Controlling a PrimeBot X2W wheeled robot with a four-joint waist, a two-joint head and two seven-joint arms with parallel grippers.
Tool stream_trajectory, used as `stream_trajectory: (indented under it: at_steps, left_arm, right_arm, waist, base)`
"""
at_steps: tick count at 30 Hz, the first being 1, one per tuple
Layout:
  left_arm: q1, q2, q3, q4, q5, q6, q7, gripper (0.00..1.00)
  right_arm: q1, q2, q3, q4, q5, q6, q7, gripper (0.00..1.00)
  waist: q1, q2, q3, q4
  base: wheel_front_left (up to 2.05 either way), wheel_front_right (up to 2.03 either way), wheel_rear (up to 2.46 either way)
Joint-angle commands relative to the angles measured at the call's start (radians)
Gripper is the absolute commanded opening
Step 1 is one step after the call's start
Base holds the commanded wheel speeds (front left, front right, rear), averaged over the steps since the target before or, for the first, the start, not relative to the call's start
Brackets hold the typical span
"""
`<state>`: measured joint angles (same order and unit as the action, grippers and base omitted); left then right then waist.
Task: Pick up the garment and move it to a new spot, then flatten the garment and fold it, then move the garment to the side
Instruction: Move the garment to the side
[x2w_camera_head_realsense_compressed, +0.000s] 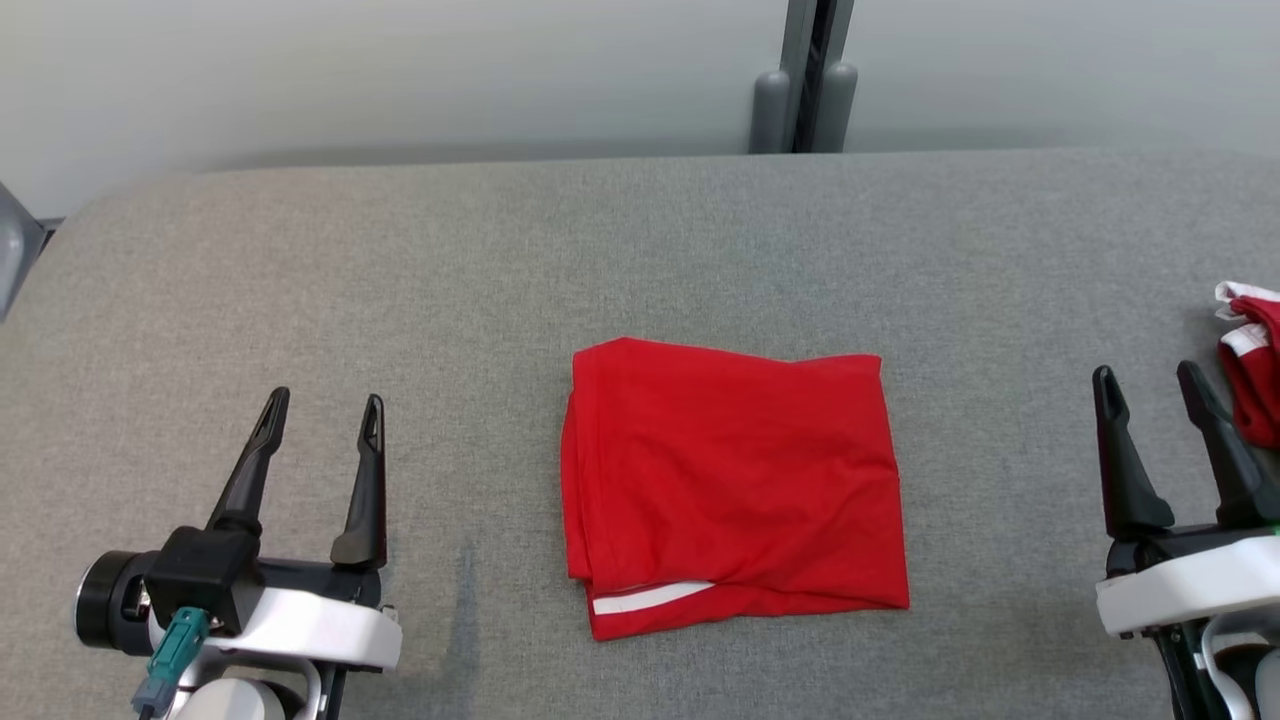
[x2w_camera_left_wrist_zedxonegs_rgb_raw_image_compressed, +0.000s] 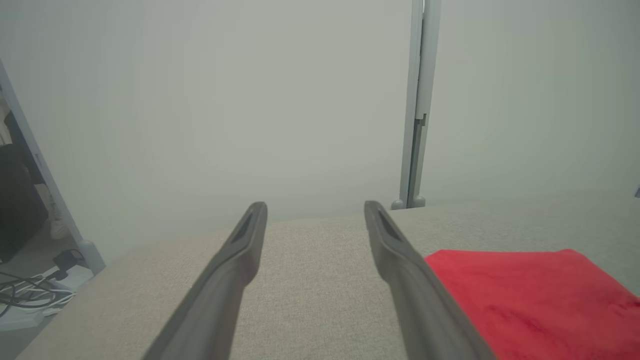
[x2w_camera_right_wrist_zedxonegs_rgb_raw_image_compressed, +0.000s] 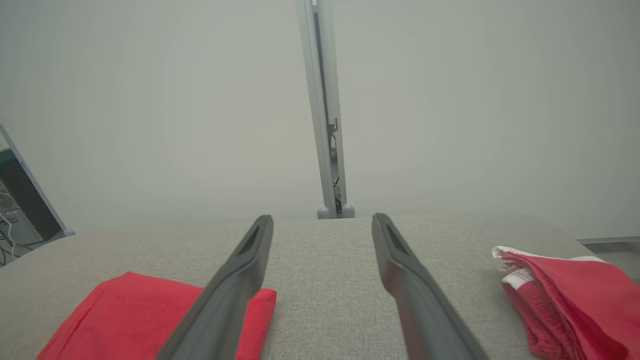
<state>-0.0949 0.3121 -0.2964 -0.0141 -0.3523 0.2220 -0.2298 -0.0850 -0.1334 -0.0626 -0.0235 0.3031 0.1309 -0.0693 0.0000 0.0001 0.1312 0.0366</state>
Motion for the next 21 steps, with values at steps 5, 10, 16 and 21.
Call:
stream_trajectory:
  at_steps: [5,10,16,21]
  left_arm:
    - [0.033,0.023,-0.008,0.010,-0.001,-0.016,-0.003,1.00]
    - [0.064,0.038,-0.017,0.016,0.001,-0.013,0.014,1.00]
    - [0.102,0.045,-0.012,0.008,-0.008,0.011,0.041,1.00]
    - [0.120,0.049,-0.009,-0.001,-0.016,0.023,0.053,1.00]
  right_arm:
    - [0.039,0.000,0.004,-0.006,-0.033,0.000,0.016,1.00]
    - [0.074,0.002,0.013,-0.006,-0.051,0.000,0.036,1.00]
    - [0.114,0.010,0.012,-0.020,-0.067,0.000,0.056,1.00]
    - [0.130,0.025,-0.006,-0.027,-0.071,0.000,0.068,1.00]
  waist:
    - [0.0000,-0.0001,-0.059,-0.001]
    - [0.0000,-0.0001,-0.101,0.000]
    - [0.0000,-0.0001,-0.137,0.000]
    - [0.0000,-0.0001,-0.149,-0.002]
  base:
    - [0.00,0.00,0.00]
    - [0.00,0.00,0.00]
    - [0.00,0.00,0.00]
    - [0.00,0.00,0.00]
